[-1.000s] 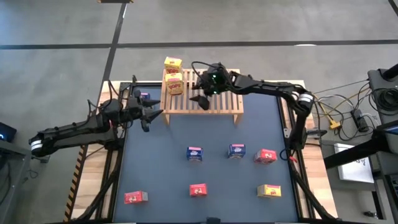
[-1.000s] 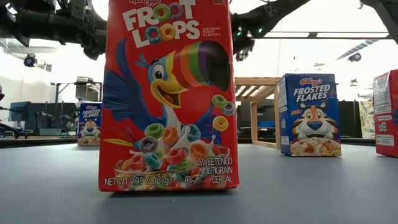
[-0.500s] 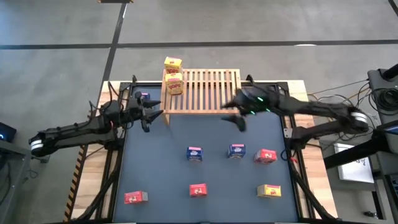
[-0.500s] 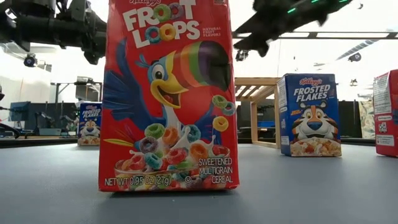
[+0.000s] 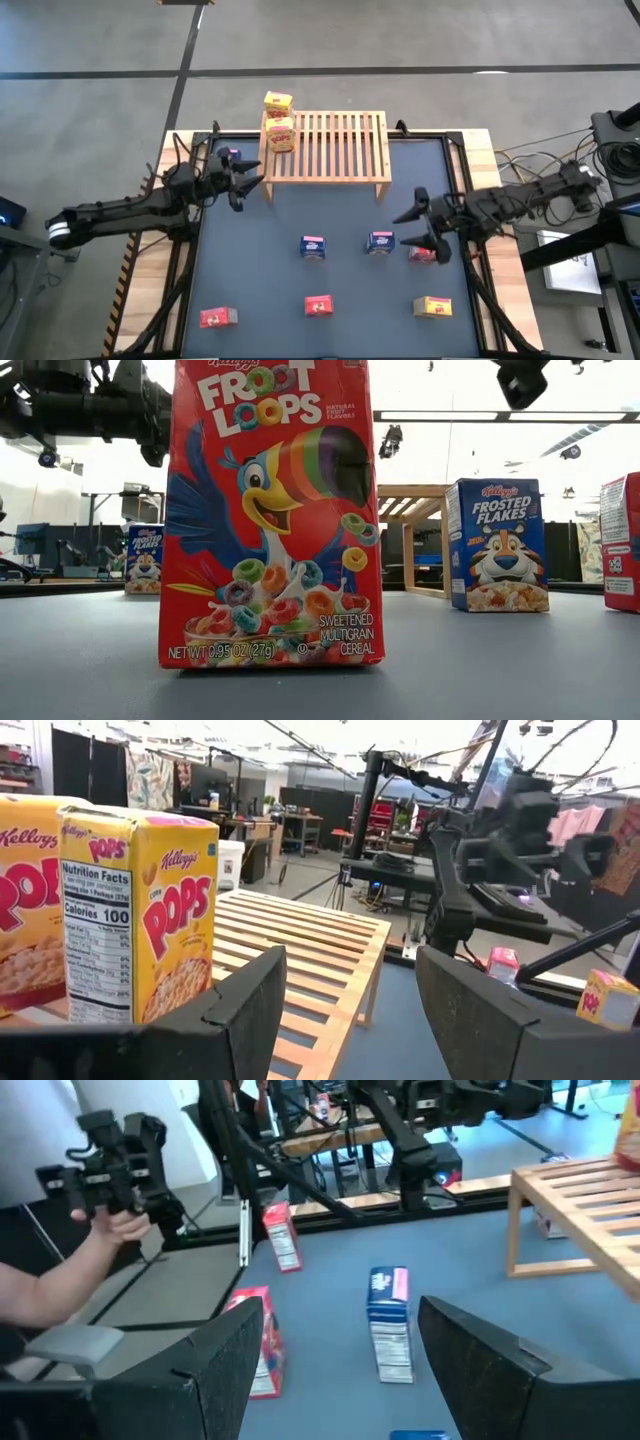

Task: Stack cereal on shelf
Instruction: Put the yellow cereal box on the shelf aligned with the other yellow cereal boxes

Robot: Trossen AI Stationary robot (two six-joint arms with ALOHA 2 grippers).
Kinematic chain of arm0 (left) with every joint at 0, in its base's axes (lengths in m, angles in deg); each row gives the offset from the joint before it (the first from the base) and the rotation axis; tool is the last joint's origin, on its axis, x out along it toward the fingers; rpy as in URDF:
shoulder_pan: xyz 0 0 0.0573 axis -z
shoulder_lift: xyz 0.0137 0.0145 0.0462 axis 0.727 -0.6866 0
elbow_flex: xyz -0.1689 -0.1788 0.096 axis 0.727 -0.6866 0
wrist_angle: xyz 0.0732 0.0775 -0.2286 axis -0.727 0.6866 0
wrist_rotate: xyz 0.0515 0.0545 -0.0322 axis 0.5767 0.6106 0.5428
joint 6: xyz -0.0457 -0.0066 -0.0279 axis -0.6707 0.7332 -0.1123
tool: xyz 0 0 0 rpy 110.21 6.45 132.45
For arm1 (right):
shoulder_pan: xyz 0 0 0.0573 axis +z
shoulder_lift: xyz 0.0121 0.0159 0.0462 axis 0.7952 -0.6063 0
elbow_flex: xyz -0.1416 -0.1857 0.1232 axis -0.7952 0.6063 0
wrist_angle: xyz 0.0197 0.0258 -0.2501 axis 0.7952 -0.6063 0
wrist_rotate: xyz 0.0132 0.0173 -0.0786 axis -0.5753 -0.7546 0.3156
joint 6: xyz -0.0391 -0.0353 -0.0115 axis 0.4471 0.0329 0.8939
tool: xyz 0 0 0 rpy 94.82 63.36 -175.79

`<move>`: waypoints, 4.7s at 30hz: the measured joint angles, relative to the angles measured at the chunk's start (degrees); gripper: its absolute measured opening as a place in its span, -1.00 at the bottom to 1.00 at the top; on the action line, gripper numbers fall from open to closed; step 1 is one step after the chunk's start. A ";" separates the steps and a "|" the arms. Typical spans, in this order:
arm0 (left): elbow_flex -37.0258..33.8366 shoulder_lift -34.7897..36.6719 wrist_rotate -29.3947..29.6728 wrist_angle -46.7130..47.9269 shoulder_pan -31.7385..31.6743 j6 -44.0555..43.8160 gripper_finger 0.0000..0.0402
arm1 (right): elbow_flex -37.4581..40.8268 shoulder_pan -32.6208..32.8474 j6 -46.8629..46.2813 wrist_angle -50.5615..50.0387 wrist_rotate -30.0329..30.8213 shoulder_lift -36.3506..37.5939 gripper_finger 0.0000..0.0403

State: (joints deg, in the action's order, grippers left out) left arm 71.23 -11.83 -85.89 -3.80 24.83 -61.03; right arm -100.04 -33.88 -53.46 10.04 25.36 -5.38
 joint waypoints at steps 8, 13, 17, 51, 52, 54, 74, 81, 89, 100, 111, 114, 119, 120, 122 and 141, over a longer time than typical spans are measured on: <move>0.02 -0.81 -0.09 -0.38 1.94 -1.20 0.03 | -1.34 9.08 -4.02 -1.55 4.78 -4.40 0.27; 0.02 -0.90 -0.07 -0.37 3.54 -1.21 0.03 | -6.58 11.40 -7.24 -5.38 5.03 -9.10 0.26; 0.02 -0.91 -0.09 -0.35 3.87 -1.20 0.03 | -13.70 14.79 -6.46 -10.04 7.08 -15.01 0.26; -0.04 -11.52 -0.04 -11.98 10.91 -0.37 0.03 | -37.59 40.26 -55.78 -57.81 12.80 -39.08 0.26; -0.04 -11.99 -0.04 -12.09 11.24 -0.45 0.03 | -37.33 40.79 -56.98 -57.85 12.94 -39.41 0.26; -0.09 -13.09 -0.04 -13.31 11.93 -0.82 0.03 | -36.76 41.73 -58.94 -57.77 13.70 -40.73 0.26; -0.09 -19.45 -0.02 -22.45 16.02 -0.96 0.03 | -35.43 44.84 -63.41 -58.37 13.37 -51.58 0.23; -0.09 -20.59 -0.02 -22.54 16.02 -0.98 0.03 | -35.36 44.84 -63.81 -61.48 13.35 -50.22 0.01; -0.09 -21.46 -0.09 -23.33 16.15 -2.05 0.03 | -35.41 44.83 -63.83 -61.98 13.84 -48.97 -0.21; -0.04 -22.96 -3.08 -25.06 16.41 -3.87 0.03 | -37.14 44.58 -60.45 -61.99 17.95 -47.23 -0.25; 0.55 -25.91 -6.76 -27.04 16.52 -6.49 0.03 | -44.01 42.12 -50.13 -62.12 27.63 -45.27 -0.24; 2.01 -26.76 -7.56 -27.02 16.59 -6.51 0.03 | -46.68 39.89 -45.07 -62.09 29.16 -45.34 -0.25; 5.48 -28.60 -10.02 -26.49 17.16 -5.12 0.03 | -49.70 35.49 -36.58 -62.09 31.05 -45.55 -0.25; 6.42 -29.16 -11.23 -25.63 17.37 -4.92 0.03 | -49.95 34.61 -35.43 -62.06 31.13 -45.55 -0.25; 8.39 -30.29 -12.55 -23.06 17.89 -4.15 0.03 | -50.21 33.04 -33.13 -62.19 31.21 -45.55 -0.25; 46.59 -54.05 -4.59 23.78 27.08 10.32 0.26 | -50.73 18.24 -21.72 -61.74 31.94 -45.35 -0.25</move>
State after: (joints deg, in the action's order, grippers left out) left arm 117.82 -65.88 -90.48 19.97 51.92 -50.72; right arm -150.77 -15.64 -75.18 -51.70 57.30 -50.73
